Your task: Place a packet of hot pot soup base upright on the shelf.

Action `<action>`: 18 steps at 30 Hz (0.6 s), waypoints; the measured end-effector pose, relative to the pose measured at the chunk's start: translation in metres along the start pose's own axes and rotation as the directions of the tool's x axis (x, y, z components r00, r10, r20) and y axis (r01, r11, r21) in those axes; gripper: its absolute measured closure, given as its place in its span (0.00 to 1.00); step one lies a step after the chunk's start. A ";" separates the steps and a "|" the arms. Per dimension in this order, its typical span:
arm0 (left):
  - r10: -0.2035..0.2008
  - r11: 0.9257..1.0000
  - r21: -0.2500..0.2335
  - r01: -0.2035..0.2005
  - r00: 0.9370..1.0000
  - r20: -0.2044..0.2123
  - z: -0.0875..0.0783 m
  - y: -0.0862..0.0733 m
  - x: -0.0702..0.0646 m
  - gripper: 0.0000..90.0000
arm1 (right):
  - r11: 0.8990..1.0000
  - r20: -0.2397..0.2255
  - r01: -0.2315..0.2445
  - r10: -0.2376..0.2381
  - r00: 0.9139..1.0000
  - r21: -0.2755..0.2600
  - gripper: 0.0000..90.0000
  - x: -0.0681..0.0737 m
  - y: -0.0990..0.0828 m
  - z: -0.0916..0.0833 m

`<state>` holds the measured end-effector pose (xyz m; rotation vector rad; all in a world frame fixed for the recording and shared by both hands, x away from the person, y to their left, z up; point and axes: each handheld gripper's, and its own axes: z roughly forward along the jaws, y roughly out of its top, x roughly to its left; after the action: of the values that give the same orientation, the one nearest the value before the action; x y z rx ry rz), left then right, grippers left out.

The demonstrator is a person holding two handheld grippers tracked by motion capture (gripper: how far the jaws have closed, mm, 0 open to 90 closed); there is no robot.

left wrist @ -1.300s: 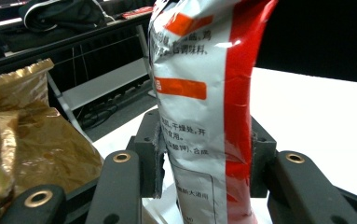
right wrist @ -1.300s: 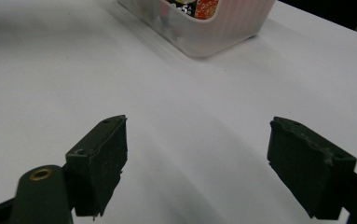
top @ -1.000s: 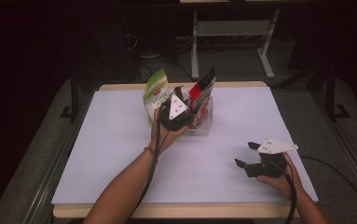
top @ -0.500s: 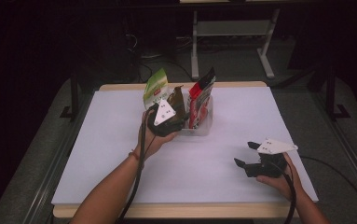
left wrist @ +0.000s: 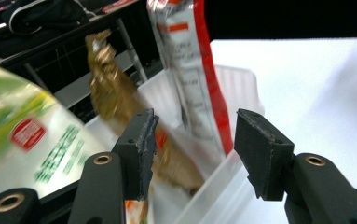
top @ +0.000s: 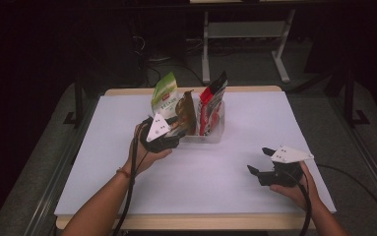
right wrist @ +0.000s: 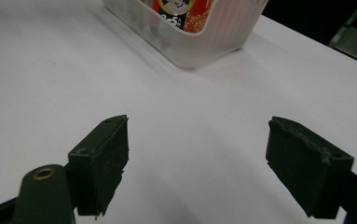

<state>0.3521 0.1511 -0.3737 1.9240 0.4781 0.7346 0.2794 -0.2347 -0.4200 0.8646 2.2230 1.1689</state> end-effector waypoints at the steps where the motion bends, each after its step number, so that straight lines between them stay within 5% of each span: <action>1: -0.003 1.000 0.004 0.003 1.000 -0.002 -0.004 -0.003 0.001 0.52 | 1.000 0.007 0.003 -0.003 1.000 0.000 0.23 0.000 0.000 -0.001; 18: -0.013 0.995 0.095 0.016 0.999 -0.037 -0.061 -0.049 0.018 0.41 | 0.998 0.081 0.062 -0.062 0.995 0.010 0.23 0.002 0.006 -0.007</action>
<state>0.3234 0.2236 -0.3925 1.9967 0.5579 0.7496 0.2753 -0.2350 -0.4112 0.8252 2.1743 1.0787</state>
